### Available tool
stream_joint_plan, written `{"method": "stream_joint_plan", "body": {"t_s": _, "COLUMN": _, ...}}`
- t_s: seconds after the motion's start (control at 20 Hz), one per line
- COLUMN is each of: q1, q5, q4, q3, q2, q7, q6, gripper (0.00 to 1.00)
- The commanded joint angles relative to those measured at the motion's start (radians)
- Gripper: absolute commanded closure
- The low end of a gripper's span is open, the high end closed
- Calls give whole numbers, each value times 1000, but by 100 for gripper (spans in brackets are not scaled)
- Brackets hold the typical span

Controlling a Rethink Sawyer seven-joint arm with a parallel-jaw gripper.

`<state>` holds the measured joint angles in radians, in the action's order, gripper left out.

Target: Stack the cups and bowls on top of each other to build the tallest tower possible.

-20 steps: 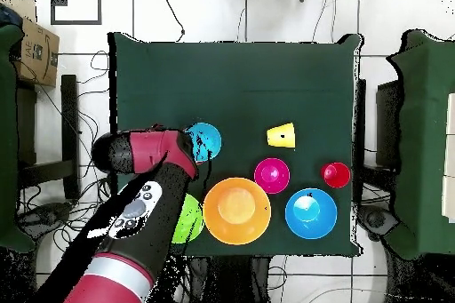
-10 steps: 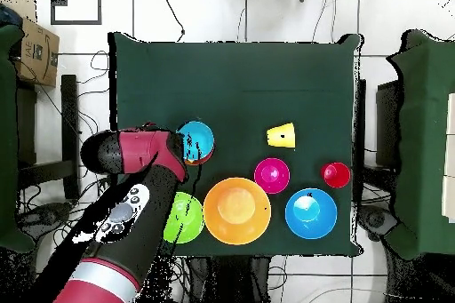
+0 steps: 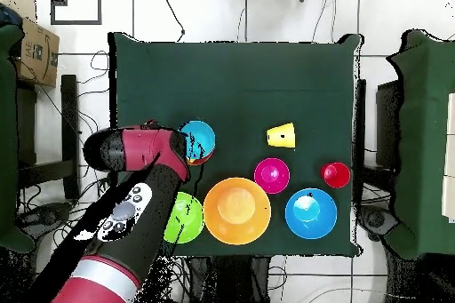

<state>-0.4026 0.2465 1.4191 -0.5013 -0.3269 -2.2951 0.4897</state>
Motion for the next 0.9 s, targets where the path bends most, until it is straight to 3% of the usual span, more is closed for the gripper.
{"method": "stream_joint_plan", "body": {"t_s": 0.05, "q1": -12, "q5": 35, "q4": -28, "q3": 75, "q2": 55, "q7": -193, "q6": -19, "gripper": 0}}
{"method": "stream_joint_plan", "body": {"t_s": 0.9, "q1": -27, "q5": 44, "q4": -41, "q3": 42, "q2": 78, "q7": -196, "q6": -22, "gripper": 0}}
